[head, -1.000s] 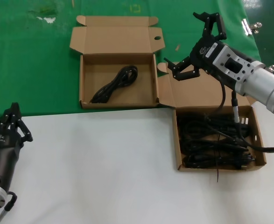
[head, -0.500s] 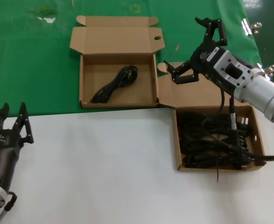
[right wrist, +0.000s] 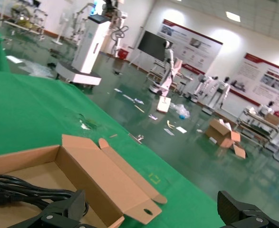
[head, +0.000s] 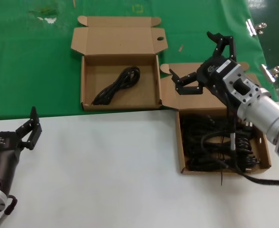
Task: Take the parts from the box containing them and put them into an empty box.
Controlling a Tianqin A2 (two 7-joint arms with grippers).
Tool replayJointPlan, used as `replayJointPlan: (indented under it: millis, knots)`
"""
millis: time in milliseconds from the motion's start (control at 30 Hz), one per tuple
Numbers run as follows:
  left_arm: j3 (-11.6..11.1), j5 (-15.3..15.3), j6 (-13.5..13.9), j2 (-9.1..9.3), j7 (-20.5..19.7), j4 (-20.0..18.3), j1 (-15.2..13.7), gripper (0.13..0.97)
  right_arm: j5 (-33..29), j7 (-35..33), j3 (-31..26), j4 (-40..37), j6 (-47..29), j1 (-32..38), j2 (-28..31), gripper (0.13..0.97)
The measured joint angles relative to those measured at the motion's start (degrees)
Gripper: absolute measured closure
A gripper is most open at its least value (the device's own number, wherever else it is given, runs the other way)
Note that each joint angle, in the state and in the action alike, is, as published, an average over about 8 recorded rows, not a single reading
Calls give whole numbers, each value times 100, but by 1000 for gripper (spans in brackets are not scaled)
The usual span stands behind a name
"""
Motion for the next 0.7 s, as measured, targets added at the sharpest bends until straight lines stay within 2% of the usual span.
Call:
replayJointPlan:
  millis: [233,367,633,700]
  knots:
    - [0,0,0,0,0,0,0,416,-2,247,186,267,235,-388,-88,129]
    - [0,0,0,0,2,0,0,416,-4,387,294,420,368,-609,-138,129]
    - [0,0,0,0,2,0,0,255,-6,669,505,724,635,-1051,-238,129]
    - [0,0,0,0,2,0,0,243,-7,739,558,800,702,-1161,-262,129]
